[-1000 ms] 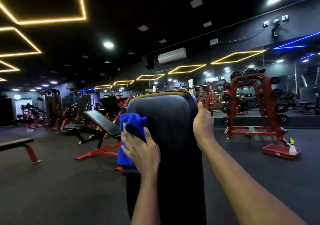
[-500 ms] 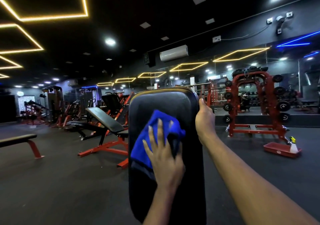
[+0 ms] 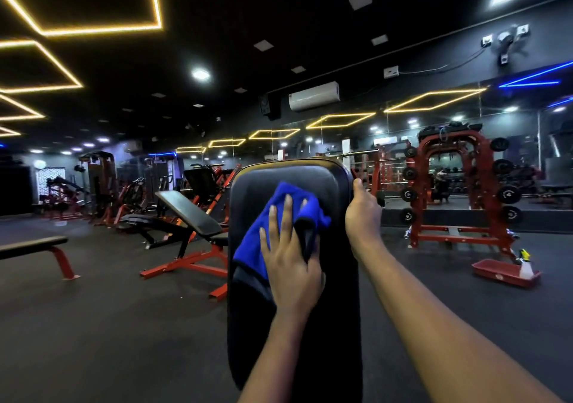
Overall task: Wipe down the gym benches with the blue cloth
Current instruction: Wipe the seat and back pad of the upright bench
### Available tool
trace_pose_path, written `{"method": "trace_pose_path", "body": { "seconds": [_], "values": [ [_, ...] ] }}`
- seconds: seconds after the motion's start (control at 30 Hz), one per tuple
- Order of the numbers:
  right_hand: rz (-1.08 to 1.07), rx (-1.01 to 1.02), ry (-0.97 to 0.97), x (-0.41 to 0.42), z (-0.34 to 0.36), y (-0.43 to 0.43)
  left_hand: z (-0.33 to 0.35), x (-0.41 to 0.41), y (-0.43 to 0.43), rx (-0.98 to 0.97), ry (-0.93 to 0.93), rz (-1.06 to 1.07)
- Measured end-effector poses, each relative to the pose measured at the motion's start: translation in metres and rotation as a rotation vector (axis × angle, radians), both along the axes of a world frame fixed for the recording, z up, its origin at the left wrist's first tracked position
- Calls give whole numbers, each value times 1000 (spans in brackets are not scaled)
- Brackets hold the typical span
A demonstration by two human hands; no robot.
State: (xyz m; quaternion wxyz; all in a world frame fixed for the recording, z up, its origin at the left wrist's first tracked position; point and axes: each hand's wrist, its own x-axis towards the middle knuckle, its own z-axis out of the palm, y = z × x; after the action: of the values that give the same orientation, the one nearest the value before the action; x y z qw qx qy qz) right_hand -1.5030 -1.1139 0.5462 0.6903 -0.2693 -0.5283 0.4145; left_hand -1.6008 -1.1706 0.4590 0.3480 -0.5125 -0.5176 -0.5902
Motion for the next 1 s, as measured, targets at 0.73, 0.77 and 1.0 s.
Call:
{"method": "trace_pose_path", "body": {
  "seconds": [0.73,0.77,1.0],
  "values": [
    [32,-10,-37,-1,-3,2,87,-82,18,6,-115,-2],
    [31,-3,-38,-1,-4,3,87,-93,18,13,-244,-19],
    [45,11,-8,-2,-5,2,43,-66,8,29,-456,74]
  ]
}}
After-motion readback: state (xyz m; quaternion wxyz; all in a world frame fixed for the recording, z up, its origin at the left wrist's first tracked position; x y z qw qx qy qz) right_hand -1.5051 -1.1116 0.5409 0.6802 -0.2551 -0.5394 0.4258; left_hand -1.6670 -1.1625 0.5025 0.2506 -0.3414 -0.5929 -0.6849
